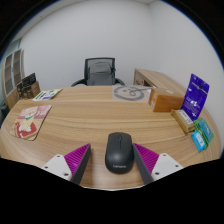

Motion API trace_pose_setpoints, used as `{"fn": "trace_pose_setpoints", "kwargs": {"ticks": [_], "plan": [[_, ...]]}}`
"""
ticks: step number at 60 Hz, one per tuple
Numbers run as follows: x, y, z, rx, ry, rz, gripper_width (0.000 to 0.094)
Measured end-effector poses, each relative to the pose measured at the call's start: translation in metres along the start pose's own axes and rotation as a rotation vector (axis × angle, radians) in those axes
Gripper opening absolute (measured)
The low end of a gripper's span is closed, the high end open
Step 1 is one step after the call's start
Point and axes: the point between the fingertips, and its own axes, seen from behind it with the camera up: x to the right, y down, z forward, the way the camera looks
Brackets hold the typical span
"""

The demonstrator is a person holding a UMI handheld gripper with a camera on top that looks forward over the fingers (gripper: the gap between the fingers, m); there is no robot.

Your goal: Arrange mouse

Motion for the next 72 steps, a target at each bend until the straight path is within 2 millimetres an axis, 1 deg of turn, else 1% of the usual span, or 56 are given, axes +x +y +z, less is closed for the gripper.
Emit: {"fn": "trace_pose_setpoints", "kwargs": {"ticks": [5, 8, 12, 16, 17, 23, 28, 32, 35, 38, 41, 46, 49, 52, 56, 59, 61, 64, 67, 72], "plan": [[0.000, -0.001, 0.003, -0.005, 0.005, 0.012, 0.0857], [0.001, -0.001, 0.004, -0.009, 0.015, 0.023, 0.0822], [0.003, 0.000, 0.006, -0.013, 0.031, 0.033, 0.0718], [0.005, 0.000, 0.007, -0.018, 0.048, 0.045, 0.0567], [0.006, 0.000, 0.007, -0.018, 0.053, 0.047, 0.0508], [0.007, 0.001, 0.007, -0.030, 0.068, 0.053, 0.0470], [0.008, 0.001, 0.007, -0.036, 0.071, 0.092, 0.0393], [0.009, 0.001, 0.006, -0.040, 0.084, 0.085, 0.0332], [0.008, 0.001, 0.005, -0.055, 0.094, 0.079, 0.0315], [0.006, -0.004, -0.002, -0.069, 0.089, 0.074, 0.0307], [0.003, -0.016, -0.012, -0.067, 0.069, 0.081, 0.0308], [0.008, -0.051, -0.035, -0.026, 0.097, 0.062, 0.0307], [0.003, -0.076, -0.051, -0.005, 0.084, 0.078, 0.0307], [-0.008, -0.102, -0.068, 0.009, 0.057, 0.075, 0.0306], [-0.029, -0.143, -0.089, 0.061, 0.026, 0.076, 0.0306], [-0.050, -0.169, -0.102, 0.100, 0.007, 0.055, 0.0307], [-0.069, -0.184, -0.108, 0.127, -0.013, 0.046, 0.0306], [-0.104, -0.200, -0.113, 0.142, -0.052, 0.036, 0.0306], [-0.140, -0.210, -0.110, 0.157, -0.093, 0.032, 0.0306], [-0.204, -0.211, -0.097, 0.163, -0.136, 0.003, 0.0306]]}}
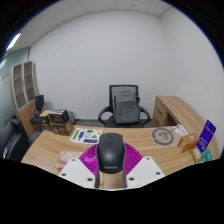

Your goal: Arrange mouse

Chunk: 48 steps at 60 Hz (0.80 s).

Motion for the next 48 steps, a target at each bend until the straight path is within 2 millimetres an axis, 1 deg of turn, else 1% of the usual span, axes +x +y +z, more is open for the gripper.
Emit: {"fn": "trace_pose_setpoints", "kwargs": {"ticks": [2, 7, 10, 14, 18, 20, 24, 29, 33, 37, 42, 44, 45, 46, 48], "plan": [[-0.024, 0.006, 0.012, -0.006, -0.018, -0.017, 0.0306], [-0.085, 0.031, 0.042, -0.034, -0.071, -0.021, 0.0306], [-0.114, 0.051, 0.061, -0.058, -0.094, -0.039, 0.0306], [-0.145, 0.077, 0.086, -0.074, -0.110, -0.043, 0.0309], [-0.162, 0.110, 0.106, -0.134, -0.100, -0.042, 0.0314], [-0.169, 0.122, 0.113, -0.151, -0.100, -0.030, 0.0321], [-0.174, 0.147, 0.124, -0.183, -0.087, -0.047, 0.0324], [-0.178, 0.171, 0.131, -0.209, -0.078, -0.075, 0.0324], [-0.177, 0.185, 0.132, -0.225, -0.069, -0.082, 0.0336], [-0.175, 0.185, 0.132, -0.202, -0.053, -0.109, 0.0375], [-0.176, 0.187, 0.132, -0.206, -0.047, -0.113, 0.0462], [-0.176, 0.188, 0.132, -0.209, -0.050, -0.114, 0.0509], [-0.175, 0.186, 0.132, -0.202, -0.045, -0.114, 0.0563], [-0.172, 0.184, 0.132, -0.199, -0.032, -0.115, 0.0646], [-0.165, 0.182, 0.130, -0.195, -0.002, -0.114, 0.0881]]}}
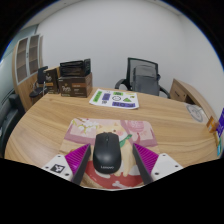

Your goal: Arrange mouse

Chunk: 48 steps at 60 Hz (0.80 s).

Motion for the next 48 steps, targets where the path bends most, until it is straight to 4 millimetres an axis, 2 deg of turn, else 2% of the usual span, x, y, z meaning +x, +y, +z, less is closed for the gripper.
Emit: {"fn": "trace_pose_setpoints", "kwargs": {"ticks": [3, 6, 9, 15, 21, 33, 41, 48], "plan": [[0.007, -0.005, -0.008, 0.008, 0.020, 0.013, 0.0829], [0.010, -0.015, -0.024, 0.020, 0.018, 0.026, 0.0869], [0.016, -0.024, -0.048, 0.039, 0.015, 0.030, 0.0867], [0.031, -0.032, -0.114, 0.051, 0.015, 0.045, 0.0864], [0.047, -0.026, -0.187, 0.044, 0.005, 0.067, 0.0866], [0.092, 0.008, -0.322, 0.037, 0.038, 0.046, 0.0869], [0.125, 0.038, -0.387, 0.038, 0.099, 0.050, 0.0869], [0.144, 0.068, -0.426, 0.037, 0.142, 0.078, 0.0869]]}}
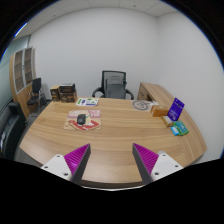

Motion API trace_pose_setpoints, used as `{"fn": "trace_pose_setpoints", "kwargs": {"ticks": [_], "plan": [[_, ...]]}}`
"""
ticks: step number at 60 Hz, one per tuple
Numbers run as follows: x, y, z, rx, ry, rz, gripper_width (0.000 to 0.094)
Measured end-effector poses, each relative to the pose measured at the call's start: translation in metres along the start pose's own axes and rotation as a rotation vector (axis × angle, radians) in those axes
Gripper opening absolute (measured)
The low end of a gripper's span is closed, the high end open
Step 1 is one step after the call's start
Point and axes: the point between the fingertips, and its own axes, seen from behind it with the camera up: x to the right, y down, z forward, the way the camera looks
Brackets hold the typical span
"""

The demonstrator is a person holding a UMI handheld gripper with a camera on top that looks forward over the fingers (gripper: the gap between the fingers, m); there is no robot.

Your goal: Arrange mouse

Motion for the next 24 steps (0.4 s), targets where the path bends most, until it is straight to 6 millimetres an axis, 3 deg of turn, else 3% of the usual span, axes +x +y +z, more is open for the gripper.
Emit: {"fn": "trace_pose_setpoints", "kwargs": {"ticks": [5, 13, 24], "plan": [[0.012, 0.018, -0.014, -0.007, 0.026, 0.007, 0.0867], [0.014, 0.038, -0.027, -0.031, 0.026, 0.037, 0.0867], [0.017, 0.039, -0.032, -0.009, 0.043, 0.032, 0.0870]]}}
